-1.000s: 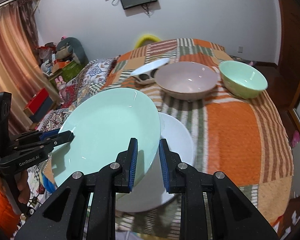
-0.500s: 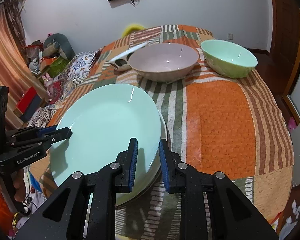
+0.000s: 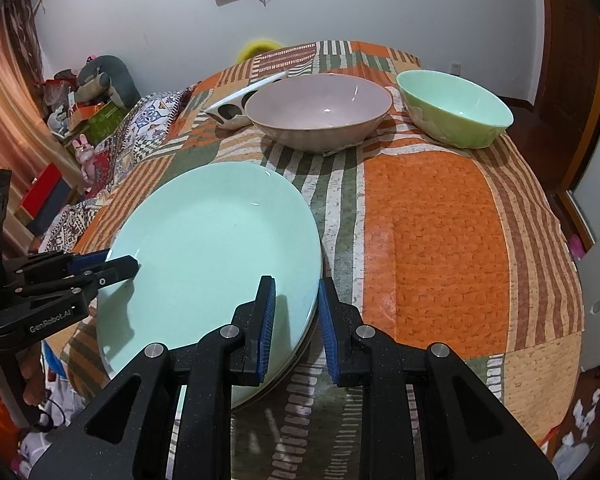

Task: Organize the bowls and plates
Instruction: 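Lift the mint green plate with both grippers and lower it onto the white plate, then open both grippers and withdraw them from the plate stack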

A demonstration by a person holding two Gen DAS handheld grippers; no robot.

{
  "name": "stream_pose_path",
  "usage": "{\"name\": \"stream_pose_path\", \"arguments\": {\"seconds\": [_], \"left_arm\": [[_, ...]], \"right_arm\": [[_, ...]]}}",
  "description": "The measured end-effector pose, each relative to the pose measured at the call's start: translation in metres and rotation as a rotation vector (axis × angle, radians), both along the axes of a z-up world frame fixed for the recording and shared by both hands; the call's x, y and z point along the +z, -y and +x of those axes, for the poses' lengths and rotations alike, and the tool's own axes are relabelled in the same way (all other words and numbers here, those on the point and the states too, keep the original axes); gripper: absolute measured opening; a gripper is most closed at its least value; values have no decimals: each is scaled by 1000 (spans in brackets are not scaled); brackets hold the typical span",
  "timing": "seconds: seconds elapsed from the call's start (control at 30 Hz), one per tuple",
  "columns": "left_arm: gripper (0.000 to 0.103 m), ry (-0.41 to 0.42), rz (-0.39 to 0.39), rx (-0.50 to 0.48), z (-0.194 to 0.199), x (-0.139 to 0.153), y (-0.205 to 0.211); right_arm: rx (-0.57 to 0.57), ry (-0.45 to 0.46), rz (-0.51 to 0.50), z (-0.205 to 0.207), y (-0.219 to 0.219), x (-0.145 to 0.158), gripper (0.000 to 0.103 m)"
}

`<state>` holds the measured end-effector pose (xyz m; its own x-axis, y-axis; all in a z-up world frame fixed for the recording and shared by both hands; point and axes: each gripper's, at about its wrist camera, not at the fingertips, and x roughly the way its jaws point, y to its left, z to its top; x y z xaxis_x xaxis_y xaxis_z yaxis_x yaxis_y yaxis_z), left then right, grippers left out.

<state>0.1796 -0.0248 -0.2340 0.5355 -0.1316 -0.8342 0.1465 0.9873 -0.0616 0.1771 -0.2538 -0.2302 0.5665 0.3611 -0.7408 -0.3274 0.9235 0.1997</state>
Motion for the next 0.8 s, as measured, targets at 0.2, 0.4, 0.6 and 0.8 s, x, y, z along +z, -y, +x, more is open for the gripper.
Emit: {"name": "stream_pose_path", "arguments": {"seconds": [0.2, 0.4, 0.6, 0.8], "left_arm": [[27, -2, 10, 12, -3, 1, 1], [31, 19, 13, 17, -6, 7, -1], [33, 27, 16, 16, -9, 16, -6], [44, 77, -17, 17, -4, 45, -11]], "right_arm": [[2, -4, 10, 2, 0, 0, 23], [1, -9, 6, 2, -1, -2, 23], [8, -19, 21, 3, 2, 0, 23], [3, 9, 61, 9, 14, 19, 24]]}}
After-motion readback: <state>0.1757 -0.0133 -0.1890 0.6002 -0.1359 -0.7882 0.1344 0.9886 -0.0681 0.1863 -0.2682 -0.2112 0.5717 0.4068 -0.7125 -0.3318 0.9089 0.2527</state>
